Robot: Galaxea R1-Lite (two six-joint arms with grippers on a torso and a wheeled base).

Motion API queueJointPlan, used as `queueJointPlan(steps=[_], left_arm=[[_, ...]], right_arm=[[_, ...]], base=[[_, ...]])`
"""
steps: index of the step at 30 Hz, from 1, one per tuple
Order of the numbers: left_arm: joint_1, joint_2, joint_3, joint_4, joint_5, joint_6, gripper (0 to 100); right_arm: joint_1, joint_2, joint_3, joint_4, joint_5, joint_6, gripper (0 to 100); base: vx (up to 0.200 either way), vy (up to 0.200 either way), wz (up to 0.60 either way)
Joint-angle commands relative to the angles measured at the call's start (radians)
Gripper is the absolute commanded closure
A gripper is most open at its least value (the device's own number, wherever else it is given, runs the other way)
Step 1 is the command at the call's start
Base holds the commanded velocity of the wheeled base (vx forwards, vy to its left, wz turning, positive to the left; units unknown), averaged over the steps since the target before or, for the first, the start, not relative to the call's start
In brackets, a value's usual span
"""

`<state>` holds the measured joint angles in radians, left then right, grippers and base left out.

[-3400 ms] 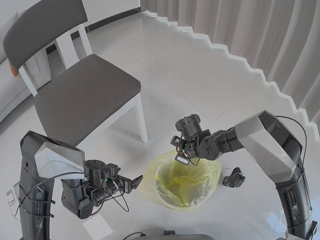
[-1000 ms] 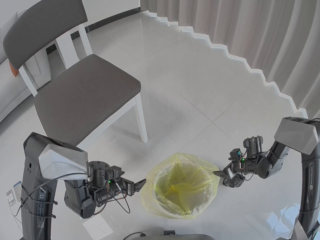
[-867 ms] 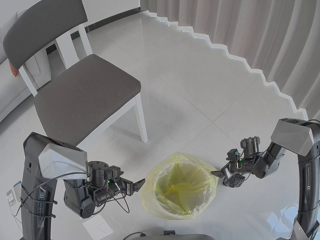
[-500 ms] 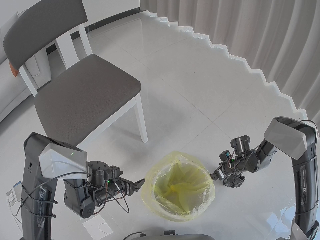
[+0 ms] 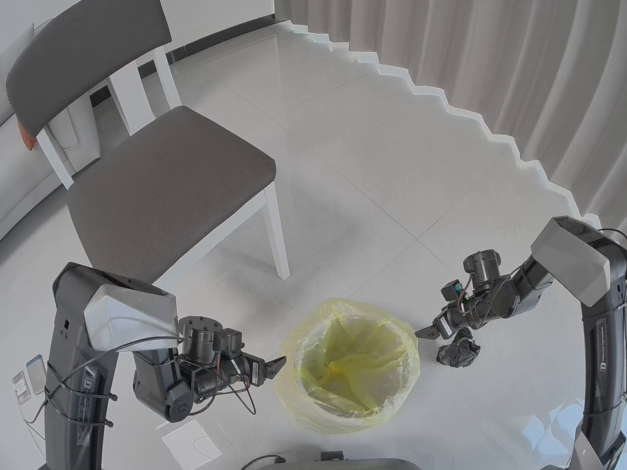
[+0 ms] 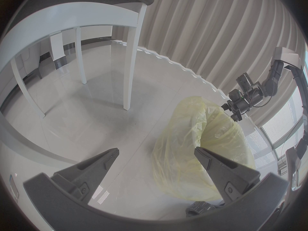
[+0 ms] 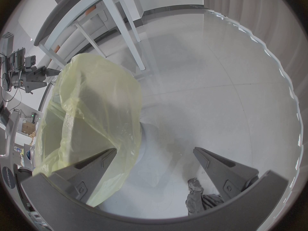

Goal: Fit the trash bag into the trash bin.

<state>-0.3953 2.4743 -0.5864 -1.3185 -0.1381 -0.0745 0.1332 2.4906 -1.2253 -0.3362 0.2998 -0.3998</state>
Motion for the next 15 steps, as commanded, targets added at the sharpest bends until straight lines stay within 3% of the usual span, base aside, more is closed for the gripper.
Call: queueJointPlan(steps=[1,5,8,12,14,15], left_arm=[[-0.007,0.015,-0.053,0.056,0.002,0.002,0],[-0.008,0.017,-0.113,0.147,0.006,0.007,0],[-0.008,0.017,-0.217,0.292,0.006,0.038,0],[-0.016,0.025,-0.328,0.433,0.006,0.056,0],[-0.017,0.025,-0.332,0.438,0.006,0.056,0],[-0.033,0.052,-0.417,0.522,0.009,0.059,0]], right_arm=[[-0.052,-0.087,0.064,-0.004,0.001,-0.024,0],[-0.083,-0.144,0.095,-0.006,0.018,-0.027,0],[-0.135,-0.245,0.156,-0.007,0.064,-0.028,0],[-0.196,-0.320,0.182,-0.006,0.073,-0.028,0],[-0.198,-0.323,0.182,-0.006,0.073,-0.028,0],[-0.241,-0.360,0.193,-0.001,0.081,-0.030,0]], base=[[0.000,0.000,0.00],[0.000,0.000,0.00],[0.000,0.000,0.00],[0.000,0.000,0.00],[0.000,0.000,0.00],[0.000,0.000,0.00]])
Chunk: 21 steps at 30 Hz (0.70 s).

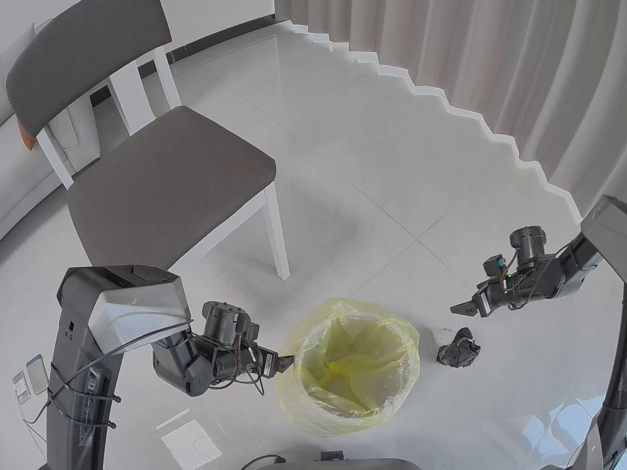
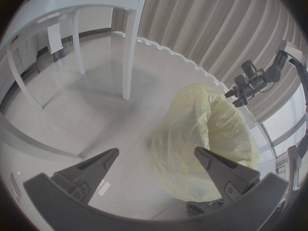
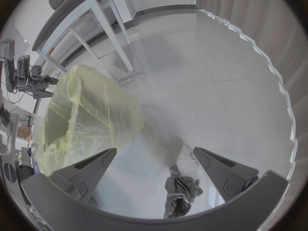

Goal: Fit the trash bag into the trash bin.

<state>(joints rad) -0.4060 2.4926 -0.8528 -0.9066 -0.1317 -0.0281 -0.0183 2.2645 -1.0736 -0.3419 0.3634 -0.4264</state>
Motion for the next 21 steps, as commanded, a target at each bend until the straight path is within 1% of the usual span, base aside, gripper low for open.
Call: queueJointPlan(steps=[1,3,4,5,6,8,10,13,14,16,17,19,21], left_arm=[[-0.027,0.045,-0.183,0.133,0.003,0.017,0],[-0.039,0.055,-0.258,0.219,0.003,0.033,0],[-0.040,0.055,-0.264,0.229,0.004,0.034,0],[-0.042,0.063,-0.336,0.322,0.006,0.056,0],[-0.042,0.069,-0.371,0.367,0.007,0.073,0],[-0.037,0.075,-0.405,0.413,0.012,0.089,0],[-0.027,0.069,-0.391,0.411,0.015,0.088,0],[0.010,0.046,-0.339,0.388,0.007,0.086,0],[0.030,0.017,-0.284,0.334,0.001,0.085,0],[0.041,-0.003,-0.226,0.258,-0.002,0.080,0],[0.062,-0.020,-0.175,0.181,-0.009,0.082,0],[0.068,-0.027,-0.158,0.160,-0.016,0.082,0],[0.084,-0.050,-0.129,0.132,-0.025,0.079,0]], right_arm=[[-0.103,-0.141,0.046,0.004,0.020,-0.006,0],[-0.127,-0.158,0.055,0.009,0.022,-0.011,0],[-0.129,-0.158,0.057,0.009,0.022,-0.011,0],[-0.146,-0.166,0.064,0.011,0.022,-0.015,0],[-0.152,-0.166,0.070,0.011,0.022,-0.017,0],[-0.158,-0.166,0.083,0.011,0.022,-0.022,0],[-0.164,-0.163,0.093,0.011,0.022,-0.031,0],[-0.167,-0.154,0.100,0.011,0.022,-0.038,0],[-0.167,-0.145,0.096,0.011,0.022,-0.038,0],[-0.166,-0.109,0.092,0.011,0.022,-0.038,0],[-0.158,-0.074,0.087,0.011,0.020,-0.038,0],[-0.157,-0.054,0.086,0.012,0.020,-0.038,0],[-0.137,-0.010,0.077,0.031,0.020,-0.038,0]], base=[[0.000,0.000,0.00],[0.000,0.000,0.00],[0.000,0.000,0.00],[0.000,0.000,0.00],[0.000,0.000,0.00],[0.000,0.000,0.00],[0.000,0.000,0.00],[0.000,0.000,0.00],[0.000,0.000,0.00],[0.000,0.000,0.00],[0.000,0.000,0.00],[0.000,0.000,0.00],[0.000,0.000,0.00]])
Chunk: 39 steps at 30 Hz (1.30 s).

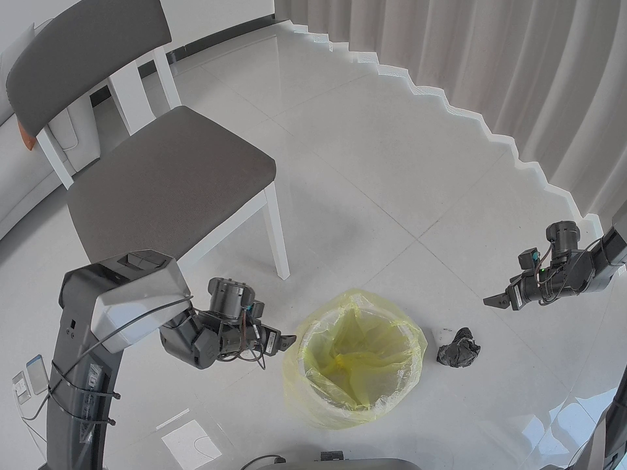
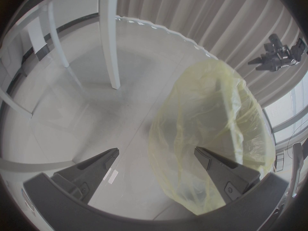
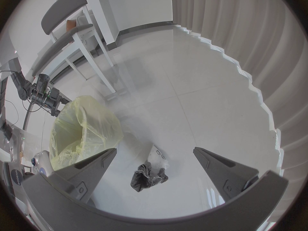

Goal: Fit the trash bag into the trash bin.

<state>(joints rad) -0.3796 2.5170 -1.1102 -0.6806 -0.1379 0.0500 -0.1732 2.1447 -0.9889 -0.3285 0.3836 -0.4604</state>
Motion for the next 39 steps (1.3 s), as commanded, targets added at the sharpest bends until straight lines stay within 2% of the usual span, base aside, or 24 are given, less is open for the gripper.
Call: queueJointPlan(steps=[1,6,9,15,19,24,30,32,34,35,39], left_arm=[[0.065,-0.092,0.141,-0.099,-0.026,-0.002,0],[0.076,-0.136,0.184,-0.134,-0.039,-0.045,0],[0.087,-0.173,0.237,-0.200,-0.040,-0.055,0],[0.087,-0.205,0.302,-0.255,-0.040,-0.055,0],[0.087,-0.205,0.323,-0.283,-0.045,-0.061,0],[0.084,-0.204,0.375,-0.410,-0.117,-0.088,0],[0.087,-0.210,0.392,-0.439,-0.120,-0.093,0],[0.088,-0.201,0.397,-0.497,-0.120,-0.094,0],[0.088,-0.201,0.397,-0.497,-0.120,-0.094,0],[0.087,-0.176,0.398,-0.577,-0.114,-0.093,0],[0.084,-0.170,0.409,-0.600,-0.112,-0.093,0]], right_arm=[[0.027,0.133,-0.019,0.037,0.000,-0.007,0],[0.050,0.202,-0.085,0.080,-0.012,-0.006,0],[0.073,0.251,-0.146,0.129,-0.022,-0.004,0],[0.110,0.339,-0.235,0.172,-0.080,-0.003,0],[0.116,0.362,-0.258,0.172,-0.080,-0.001,0],[0.116,0.380,-0.278,0.177,-0.081,0.002,0],[0.116,0.386,-0.321,0.243,-0.089,0.003,0],[0.116,0.391,-0.336,0.263,-0.100,0.003,0],[0.116,0.391,-0.336,0.263,-0.100,0.003,0],[0.118,0.396,-0.358,0.284,-0.104,0.003,0],[0.123,0.409,-0.396,0.315,-0.106,0.003,0]], base=[[0.000,0.000,0.00],[0.000,0.000,0.00],[0.000,0.000,0.00],[0.000,0.000,0.00],[0.000,0.000,0.00],[0.000,0.000,0.00],[-0.200,0.000,0.00],[0.000,0.000,0.00],[0.000,0.000,0.00],[0.000,0.000,0.00],[0.000,0.000,0.00]])
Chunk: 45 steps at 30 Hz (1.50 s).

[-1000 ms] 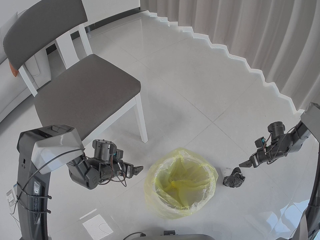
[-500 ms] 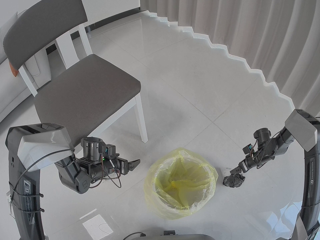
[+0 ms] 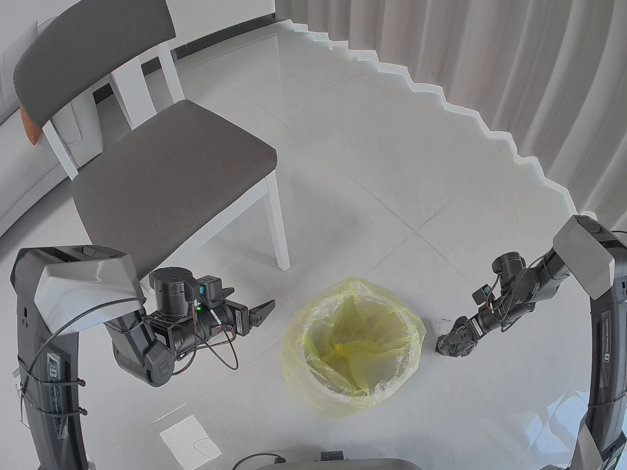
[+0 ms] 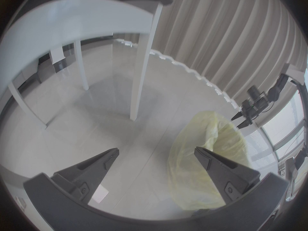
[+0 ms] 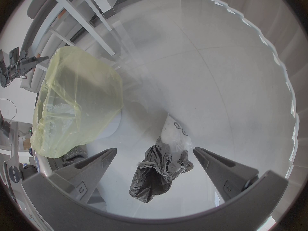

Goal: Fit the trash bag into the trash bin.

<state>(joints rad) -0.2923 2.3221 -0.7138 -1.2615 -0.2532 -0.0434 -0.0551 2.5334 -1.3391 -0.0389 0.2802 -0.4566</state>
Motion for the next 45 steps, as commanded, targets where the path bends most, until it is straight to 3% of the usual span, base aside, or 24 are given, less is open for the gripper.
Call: queueJointPlan(steps=[1,13,20,26,35,40,45], left_arm=[[-0.004,0.025,0.013,-0.019,0.003,0.000,0],[-0.008,0.031,0.007,-0.021,0.005,0.000,0],[-0.014,0.037,0.027,-0.042,0.000,-0.001,0],[-0.025,0.048,0.076,-0.134,-0.021,-0.029,0],[-0.019,0.049,0.080,-0.139,-0.023,-0.039,0],[-0.021,0.072,0.083,-0.240,-0.037,-0.101,0],[-0.018,0.089,0.086,-0.262,-0.032,-0.102,0]], right_arm=[[0.004,0.021,-0.048,0.027,-0.003,-0.001,0],[0.031,0.122,-0.342,0.175,-0.033,0.064,0],[0.044,0.183,-0.472,0.189,-0.032,0.098,0],[0.049,0.222,-0.511,0.154,-0.032,0.101,0],[0.049,0.229,-0.479,0.151,-0.038,0.101,0],[0.049,0.235,-0.483,0.151,-0.046,0.099,0],[0.051,0.249,-0.492,0.154,-0.067,0.099,0]], base=[[0.000,0.000,0.00],[0.000,0.000,0.00],[0.000,0.000,0.00],[0.000,0.000,0.00],[-0.200,0.000,0.00],[0.000,0.000,0.00],[0.000,0.000,0.00]])
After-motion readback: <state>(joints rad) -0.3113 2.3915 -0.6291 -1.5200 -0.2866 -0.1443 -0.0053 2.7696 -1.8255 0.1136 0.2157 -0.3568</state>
